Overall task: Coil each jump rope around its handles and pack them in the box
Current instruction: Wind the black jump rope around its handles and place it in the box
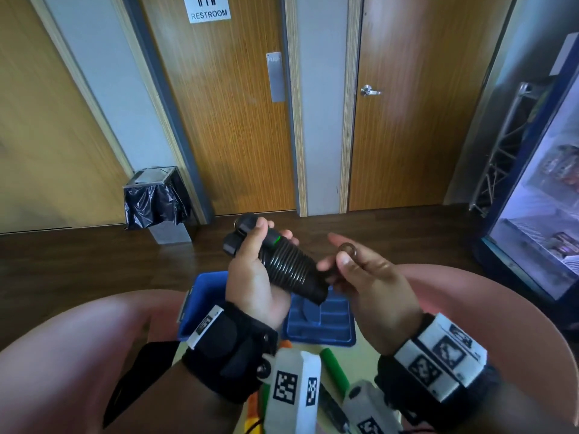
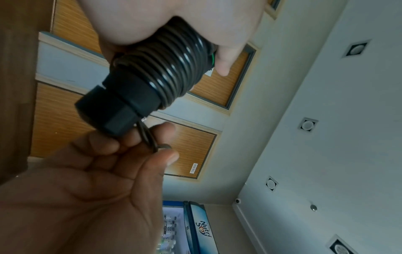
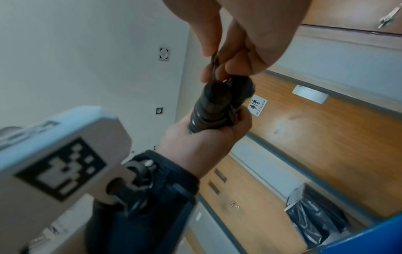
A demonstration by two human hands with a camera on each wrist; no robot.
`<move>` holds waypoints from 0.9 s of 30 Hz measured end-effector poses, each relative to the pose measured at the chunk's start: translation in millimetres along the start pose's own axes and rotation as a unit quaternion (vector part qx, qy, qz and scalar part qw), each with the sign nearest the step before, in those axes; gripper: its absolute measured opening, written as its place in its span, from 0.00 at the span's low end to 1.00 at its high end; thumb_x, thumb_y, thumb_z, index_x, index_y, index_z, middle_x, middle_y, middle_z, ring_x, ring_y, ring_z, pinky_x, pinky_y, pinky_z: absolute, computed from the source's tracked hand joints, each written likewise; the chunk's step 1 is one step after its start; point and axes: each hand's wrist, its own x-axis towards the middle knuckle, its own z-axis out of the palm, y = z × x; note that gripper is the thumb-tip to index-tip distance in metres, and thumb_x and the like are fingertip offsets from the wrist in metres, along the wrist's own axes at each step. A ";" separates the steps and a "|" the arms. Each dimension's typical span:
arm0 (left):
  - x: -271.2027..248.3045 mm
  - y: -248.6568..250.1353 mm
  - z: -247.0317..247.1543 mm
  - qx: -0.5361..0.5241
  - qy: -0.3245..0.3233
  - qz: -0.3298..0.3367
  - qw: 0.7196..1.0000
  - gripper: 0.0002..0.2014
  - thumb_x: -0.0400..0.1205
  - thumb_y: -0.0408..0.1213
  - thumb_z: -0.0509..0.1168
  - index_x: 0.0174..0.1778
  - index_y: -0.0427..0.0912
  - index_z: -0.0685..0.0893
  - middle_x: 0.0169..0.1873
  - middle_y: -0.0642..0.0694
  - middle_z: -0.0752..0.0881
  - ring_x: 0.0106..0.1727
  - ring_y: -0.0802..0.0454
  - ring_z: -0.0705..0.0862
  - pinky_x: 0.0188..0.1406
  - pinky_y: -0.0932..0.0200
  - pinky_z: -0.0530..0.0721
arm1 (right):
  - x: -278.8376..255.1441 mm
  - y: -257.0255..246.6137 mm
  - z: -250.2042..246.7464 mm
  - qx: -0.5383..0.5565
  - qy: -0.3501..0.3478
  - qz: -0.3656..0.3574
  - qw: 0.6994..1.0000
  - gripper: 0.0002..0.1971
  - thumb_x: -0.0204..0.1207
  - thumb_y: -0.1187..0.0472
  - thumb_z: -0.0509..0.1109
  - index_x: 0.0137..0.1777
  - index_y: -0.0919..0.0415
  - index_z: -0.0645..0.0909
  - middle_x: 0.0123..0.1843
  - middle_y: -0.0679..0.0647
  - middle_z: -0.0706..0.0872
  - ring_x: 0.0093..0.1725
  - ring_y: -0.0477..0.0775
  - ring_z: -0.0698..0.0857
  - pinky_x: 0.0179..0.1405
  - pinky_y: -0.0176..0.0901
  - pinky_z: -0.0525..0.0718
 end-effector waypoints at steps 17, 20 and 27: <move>-17.1 -18.6 23.3 0.059 -0.053 0.012 0.997 0.13 0.70 0.44 0.76 0.45 0.41 0.84 0.36 0.40 0.84 0.39 0.45 0.84 0.38 0.50 0.85 | -8.1 -30.1 -27.6 -0.217 -0.068 -0.045 0.973 0.13 0.85 0.64 0.65 0.43 0.59 0.89 0.34 0.52 0.88 0.33 0.38 0.82 0.37 0.34 0.80; -20.9 -17.9 27.6 0.060 -0.071 0.033 0.995 0.10 0.73 0.43 0.73 0.44 0.41 0.84 0.36 0.39 0.83 0.39 0.45 0.83 0.37 0.48 0.84 | -5.7 -32.4 -29.2 -0.127 -0.042 -0.004 0.991 0.06 0.83 0.67 0.67 0.52 0.59 0.86 0.33 0.51 0.90 0.33 0.40 0.86 0.33 0.33 0.82; -22.9 -22.7 35.6 0.079 -0.050 0.063 0.994 0.06 0.75 0.40 0.73 0.40 0.41 0.87 0.35 0.39 0.84 0.39 0.43 0.83 0.39 0.50 0.84 | -5.1 -34.9 -29.7 -0.204 -0.016 -0.082 0.975 0.07 0.76 0.68 0.75 0.37 0.61 0.85 0.32 0.55 0.88 0.28 0.45 0.83 0.30 0.34 0.81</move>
